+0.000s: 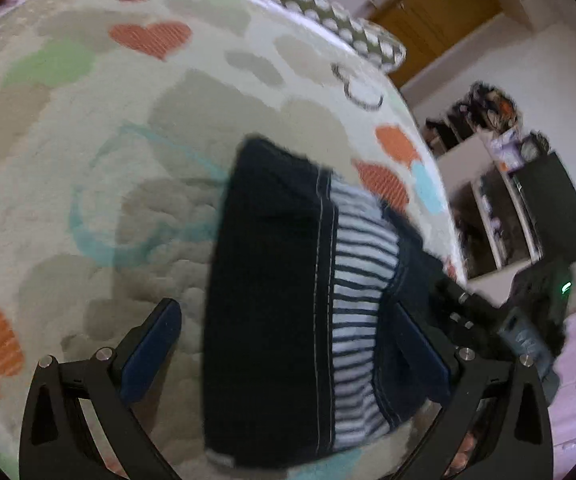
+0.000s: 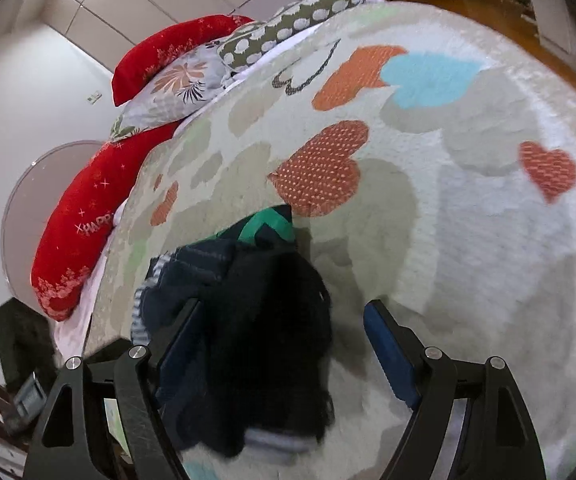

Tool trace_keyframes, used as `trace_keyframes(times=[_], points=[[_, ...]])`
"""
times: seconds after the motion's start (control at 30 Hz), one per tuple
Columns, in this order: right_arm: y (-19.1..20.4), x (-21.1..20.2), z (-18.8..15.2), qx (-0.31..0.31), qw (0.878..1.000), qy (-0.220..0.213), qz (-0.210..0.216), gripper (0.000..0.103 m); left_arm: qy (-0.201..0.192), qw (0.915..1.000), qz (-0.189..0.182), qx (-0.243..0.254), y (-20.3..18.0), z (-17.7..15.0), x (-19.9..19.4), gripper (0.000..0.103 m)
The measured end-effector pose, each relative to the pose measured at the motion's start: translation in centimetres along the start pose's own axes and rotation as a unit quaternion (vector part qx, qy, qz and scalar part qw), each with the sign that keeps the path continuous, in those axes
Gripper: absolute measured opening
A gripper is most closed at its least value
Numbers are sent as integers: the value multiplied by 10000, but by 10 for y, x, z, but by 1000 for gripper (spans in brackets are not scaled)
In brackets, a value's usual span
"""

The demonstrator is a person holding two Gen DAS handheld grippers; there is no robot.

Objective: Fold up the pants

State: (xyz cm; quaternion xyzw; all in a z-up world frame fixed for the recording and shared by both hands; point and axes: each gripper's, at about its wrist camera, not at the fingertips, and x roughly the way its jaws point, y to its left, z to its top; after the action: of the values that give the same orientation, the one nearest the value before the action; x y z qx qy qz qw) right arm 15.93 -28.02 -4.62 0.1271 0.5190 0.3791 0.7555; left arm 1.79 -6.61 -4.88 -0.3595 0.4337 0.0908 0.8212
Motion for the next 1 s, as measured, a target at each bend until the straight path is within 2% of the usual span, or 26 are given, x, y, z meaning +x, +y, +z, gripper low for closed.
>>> trace_keyframes(times=[0.03, 0.07, 0.1, 0.13, 0.17, 0.23, 0.33, 0.43, 0.53, 0.63, 0.77, 0.93, 0.97, 1.0], points=[[2, 4, 2, -13, 10000, 0, 86, 81, -49, 9999, 59, 148, -6, -2, 1, 84], [3, 6, 3, -32, 9998, 32, 184, 59, -10, 9996, -61, 288, -13, -4, 2, 52], [6, 11, 3, -23, 9988, 226, 434, 46, 71, 9993, -194, 317, -18, -6, 2, 41], [7, 14, 2, 22, 9983, 330, 481, 42, -4, 9993, -171, 346, -22, -6, -1, 40], [10, 11, 2, 3, 9985, 280, 475, 37, -57, 9990, -152, 427, -27, -6, -4, 35], [16, 7, 5, -114, 9981, 270, 549, 32, -82, 9990, -191, 391, -29, -2, -8, 34], [28, -2, 17, -238, 9972, 163, 683, 31, -202, 9987, -259, 381, -33, 20, -15, 33], [42, -2, 42, -417, 9967, 33, 701, 31, -329, 9984, -139, 433, -37, 52, -16, 33], [53, 8, 68, -512, 9967, -44, 624, 30, -454, 9969, 167, 618, -43, 86, -7, 33], [61, 31, 96, -588, 9971, -61, 479, 30, -401, 9971, 368, 535, -37, 113, 12, 33], [55, 58, 114, -411, 9982, 134, 409, 30, -223, 9982, 440, 353, -26, 119, 27, 33], [39, 64, 114, -30, 9970, 344, 694, 30, -180, 9988, 377, 248, -21, 112, 27, 33], [37, 64, 115, 19, 9967, 345, 734, 30, -166, 9986, 432, 258, -21, 113, 29, 35], [35, 65, 115, 40, 9966, 344, 744, 31, -155, 9983, 504, 231, -20, 113, 31, 45]])
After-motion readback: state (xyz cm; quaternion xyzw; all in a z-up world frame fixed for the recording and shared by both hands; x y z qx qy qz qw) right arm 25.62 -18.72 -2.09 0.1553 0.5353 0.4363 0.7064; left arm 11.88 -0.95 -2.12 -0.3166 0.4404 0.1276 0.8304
